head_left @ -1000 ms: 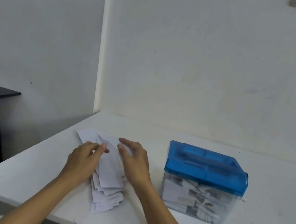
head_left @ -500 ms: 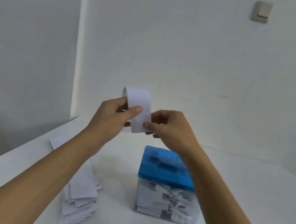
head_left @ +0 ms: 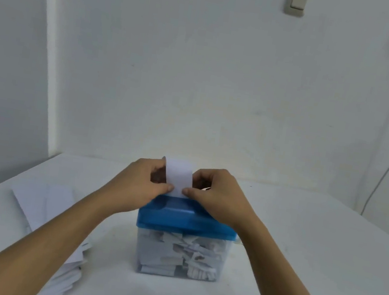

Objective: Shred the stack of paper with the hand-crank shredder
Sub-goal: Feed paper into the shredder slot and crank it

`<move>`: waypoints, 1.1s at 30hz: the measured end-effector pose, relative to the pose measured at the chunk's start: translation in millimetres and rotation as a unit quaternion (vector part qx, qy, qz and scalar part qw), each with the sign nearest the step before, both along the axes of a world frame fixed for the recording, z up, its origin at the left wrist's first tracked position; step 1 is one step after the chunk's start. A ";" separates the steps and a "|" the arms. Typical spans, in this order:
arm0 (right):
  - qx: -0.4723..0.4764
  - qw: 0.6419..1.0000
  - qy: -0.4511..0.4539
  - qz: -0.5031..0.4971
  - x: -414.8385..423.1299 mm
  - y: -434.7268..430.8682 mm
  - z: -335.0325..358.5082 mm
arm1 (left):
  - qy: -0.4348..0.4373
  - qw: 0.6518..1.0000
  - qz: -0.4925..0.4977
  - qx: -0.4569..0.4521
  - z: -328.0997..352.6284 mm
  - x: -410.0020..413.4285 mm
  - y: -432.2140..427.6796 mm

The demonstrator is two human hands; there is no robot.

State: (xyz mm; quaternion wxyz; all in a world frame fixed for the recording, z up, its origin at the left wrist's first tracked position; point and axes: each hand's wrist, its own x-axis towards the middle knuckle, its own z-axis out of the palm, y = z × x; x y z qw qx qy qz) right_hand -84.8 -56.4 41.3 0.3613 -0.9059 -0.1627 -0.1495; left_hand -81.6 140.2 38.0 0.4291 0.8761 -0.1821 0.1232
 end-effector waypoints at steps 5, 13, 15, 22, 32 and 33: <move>0.036 0.999 -0.017 -0.008 -6.8 -5.4 -3.1 | -0.010 0.999 0.020 0.037 -1.7 2.0 -2.2; 0.017 0.999 -0.020 -0.027 -11.5 -3.7 -4.2 | -0.008 1.000 0.023 0.009 -13.1 2.3 -18.4; 0.005 0.999 -0.017 -0.032 -10.2 -3.6 -3.6 | -0.016 1.000 0.024 -0.006 -16.5 2.2 -23.1; 0.225 0.968 -0.094 -0.059 -23.6 -32.5 -12.6 | -0.021 0.996 0.029 -0.087 -29.8 4.4 -27.0; 0.054 0.993 -0.021 -0.104 -55.9 -71.7 -102.6 | -0.007 0.993 0.043 -0.107 -37.3 9.6 -26.8; 0.024 0.993 -0.024 -0.113 -57.4 -69.3 -104.6 | -0.007 0.993 0.046 -0.109 -38.1 9.6 -27.1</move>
